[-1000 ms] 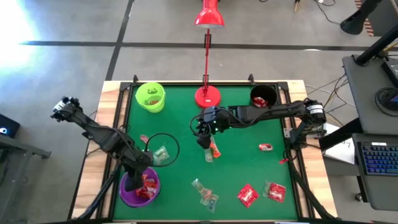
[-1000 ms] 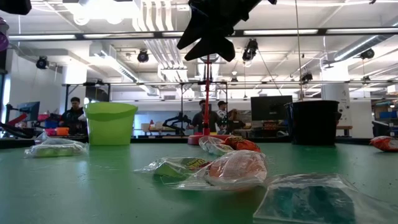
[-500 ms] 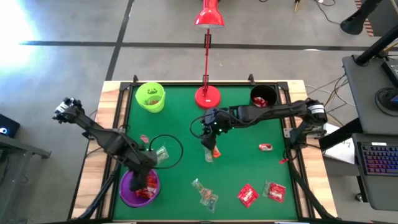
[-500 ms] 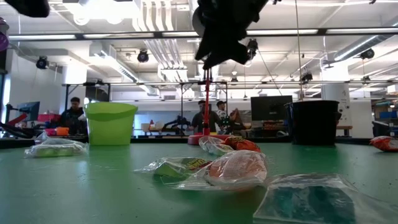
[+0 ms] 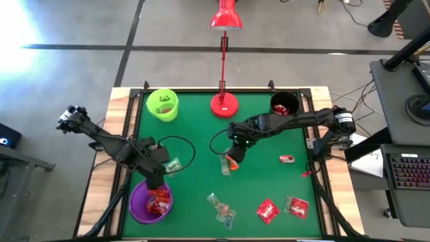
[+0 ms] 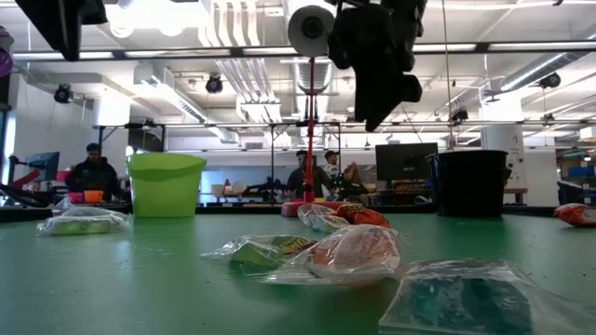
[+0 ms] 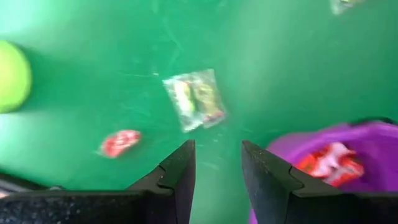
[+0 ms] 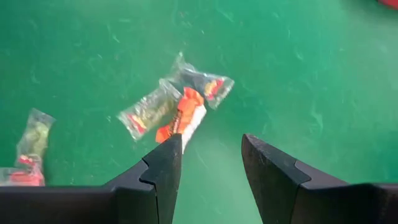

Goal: Sort candy
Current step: Put the transparent candy into the green bucket

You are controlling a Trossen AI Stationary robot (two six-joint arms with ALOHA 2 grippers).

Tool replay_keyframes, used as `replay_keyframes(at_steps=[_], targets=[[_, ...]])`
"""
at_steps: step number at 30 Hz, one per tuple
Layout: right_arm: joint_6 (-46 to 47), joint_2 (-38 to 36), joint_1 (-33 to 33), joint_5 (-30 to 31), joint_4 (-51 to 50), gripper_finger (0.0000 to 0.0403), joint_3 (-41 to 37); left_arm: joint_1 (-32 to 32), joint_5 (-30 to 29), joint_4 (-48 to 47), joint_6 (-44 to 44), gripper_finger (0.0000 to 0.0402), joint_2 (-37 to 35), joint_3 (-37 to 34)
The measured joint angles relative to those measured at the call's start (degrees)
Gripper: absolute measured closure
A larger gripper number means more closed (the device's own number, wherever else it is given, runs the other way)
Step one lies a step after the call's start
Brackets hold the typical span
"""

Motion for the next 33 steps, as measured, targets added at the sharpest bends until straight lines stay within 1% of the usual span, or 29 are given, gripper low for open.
replay_keyframes(at_steps=[2, 7, 9, 12, 16, 22, 26, 33], targets=[[1.37, 0.08, 0.00, -0.01, 0.58, 0.0243, -1.02, 0.42, -2.03, -0.97, 0.44, 0.0290, -0.14, 0.00], [3.01, 0.10, 0.00, -0.14, 5.93, 0.0243, -3.95, 1.94, -5.69, -1.64, 1.92, 0.0290, -0.57, -0.02], [4.21, 0.10, -0.02, -1.58, 8.77, 0.0243, -5.42, 2.66, -6.33, -1.65, 2.47, 0.0290, -0.75, -0.02], [5.82, 0.10, 0.00, -3.02, 11.85, 0.0243, -7.19, 3.45, -6.76, -1.67, 3.45, 0.0290, -0.94, -0.04], [8.42, 0.11, 0.11, -3.10, 14.27, 0.0243, -9.86, 4.04, -6.75, -1.70, 4.85, 0.0290, -1.01, -0.07], [12.61, 0.16, 0.41, -5.33, 19.08, 0.0243, -14.59, 4.26, -6.76, -1.88, 4.85, 0.0290, -1.02, -0.07], [13.97, 0.19, 1.58, -7.56, 20.39, 0.0243, -15.04, 4.33, -6.86, -1.86, 4.85, 0.0290, -1.02, -0.07], [12.98, 0.19, 4.65, -10.05, 24.68, 0.0243, -14.72, 4.33, -7.16, -1.86, 4.44, 0.0290, -1.02, -0.09]])
